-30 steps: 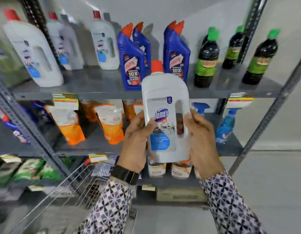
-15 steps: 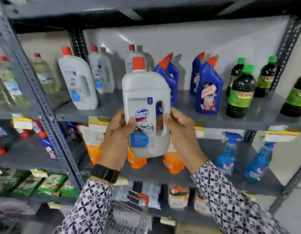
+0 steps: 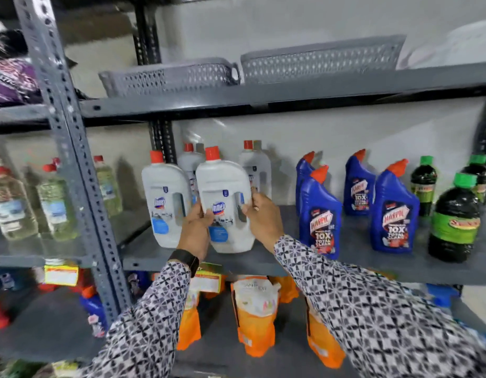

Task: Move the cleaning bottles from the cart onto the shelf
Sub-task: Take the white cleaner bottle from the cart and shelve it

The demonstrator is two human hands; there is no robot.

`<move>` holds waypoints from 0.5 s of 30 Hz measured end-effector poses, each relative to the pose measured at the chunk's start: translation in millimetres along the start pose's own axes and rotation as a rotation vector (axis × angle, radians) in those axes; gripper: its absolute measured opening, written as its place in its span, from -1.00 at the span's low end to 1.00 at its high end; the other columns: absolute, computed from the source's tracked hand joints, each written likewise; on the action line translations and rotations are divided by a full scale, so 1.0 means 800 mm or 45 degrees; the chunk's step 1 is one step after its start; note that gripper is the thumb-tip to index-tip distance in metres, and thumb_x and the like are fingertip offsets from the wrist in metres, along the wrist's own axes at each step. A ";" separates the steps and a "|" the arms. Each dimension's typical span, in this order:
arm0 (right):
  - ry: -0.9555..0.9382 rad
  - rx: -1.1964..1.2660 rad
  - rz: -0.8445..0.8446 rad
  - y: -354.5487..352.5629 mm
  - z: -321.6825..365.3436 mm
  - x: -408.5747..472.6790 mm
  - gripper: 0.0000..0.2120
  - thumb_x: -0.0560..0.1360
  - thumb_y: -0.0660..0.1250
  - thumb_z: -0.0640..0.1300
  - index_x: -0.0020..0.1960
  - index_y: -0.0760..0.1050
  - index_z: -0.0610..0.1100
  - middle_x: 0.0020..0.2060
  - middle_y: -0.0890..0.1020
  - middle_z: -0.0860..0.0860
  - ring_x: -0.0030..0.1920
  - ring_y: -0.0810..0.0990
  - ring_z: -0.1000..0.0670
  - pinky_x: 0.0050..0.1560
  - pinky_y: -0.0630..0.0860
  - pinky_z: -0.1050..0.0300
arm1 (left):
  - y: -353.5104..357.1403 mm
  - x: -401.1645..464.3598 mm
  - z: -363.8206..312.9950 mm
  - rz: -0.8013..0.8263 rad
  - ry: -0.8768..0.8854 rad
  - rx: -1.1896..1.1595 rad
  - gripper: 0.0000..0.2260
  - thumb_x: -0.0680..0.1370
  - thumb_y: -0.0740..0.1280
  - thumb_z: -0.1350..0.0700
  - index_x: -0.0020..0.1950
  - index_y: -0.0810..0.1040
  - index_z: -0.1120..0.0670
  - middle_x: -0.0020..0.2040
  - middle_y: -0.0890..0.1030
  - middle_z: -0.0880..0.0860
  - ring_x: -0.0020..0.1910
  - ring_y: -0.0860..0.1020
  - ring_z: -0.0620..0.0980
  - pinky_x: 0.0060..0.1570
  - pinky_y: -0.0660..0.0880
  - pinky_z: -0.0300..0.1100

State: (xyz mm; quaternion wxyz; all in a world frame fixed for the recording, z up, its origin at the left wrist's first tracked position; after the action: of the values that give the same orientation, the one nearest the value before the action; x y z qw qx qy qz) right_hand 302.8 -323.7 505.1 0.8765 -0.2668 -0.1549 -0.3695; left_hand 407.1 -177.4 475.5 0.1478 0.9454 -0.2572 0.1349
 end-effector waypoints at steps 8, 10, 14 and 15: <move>0.023 0.213 0.165 0.011 -0.035 -0.020 -0.40 0.48 0.48 -0.11 0.49 0.41 0.00 0.25 0.67 0.12 0.22 0.65 0.11 0.22 0.62 0.06 | -0.006 -0.004 0.009 0.218 0.100 0.351 -0.48 0.62 0.30 0.30 0.54 0.37 -0.05 0.39 0.61 -0.05 0.40 0.55 -0.05 0.39 0.48 -0.03; 0.046 0.158 0.221 0.022 -0.052 -0.024 -0.23 0.37 0.56 -0.13 0.51 0.35 0.06 0.27 0.65 0.13 0.22 0.64 0.12 0.19 0.61 0.10 | -0.012 -0.003 0.022 0.267 0.087 0.502 -0.32 0.57 0.36 0.33 0.58 0.27 -0.16 0.44 0.55 -0.11 0.44 0.50 -0.09 0.47 0.41 0.08; 0.096 0.088 0.172 0.026 -0.071 -0.024 -0.25 0.39 0.56 -0.20 0.49 0.35 0.06 0.23 0.67 0.12 0.20 0.66 0.08 0.24 0.63 -0.01 | -0.003 0.007 0.030 0.306 0.086 0.610 -0.23 0.55 0.36 0.33 0.61 0.16 -0.22 0.46 0.52 -0.17 0.46 0.47 -0.15 0.51 0.37 0.10; 0.110 0.072 0.164 0.024 -0.073 -0.023 -0.27 0.40 0.55 -0.19 0.48 0.35 0.08 0.23 0.67 0.12 0.21 0.66 0.07 0.27 0.62 -0.05 | 0.003 0.009 0.030 0.328 0.085 0.606 -0.24 0.56 0.36 0.32 0.61 0.16 -0.21 0.46 0.52 -0.17 0.46 0.47 -0.15 0.51 0.37 0.09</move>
State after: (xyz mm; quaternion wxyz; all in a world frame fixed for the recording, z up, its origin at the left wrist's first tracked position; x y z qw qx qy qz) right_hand 308.7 -336.3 442.7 0.9115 -0.2351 -0.1101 -0.3189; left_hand 416.3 -191.3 456.2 -0.0886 0.9081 -0.3313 0.2402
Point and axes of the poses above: each hand's wrist, its own x-axis towards the middle knuckle, its own y-axis out of the palm, z = x × y, the point moved 7 cm from there along x, towards the middle knuckle
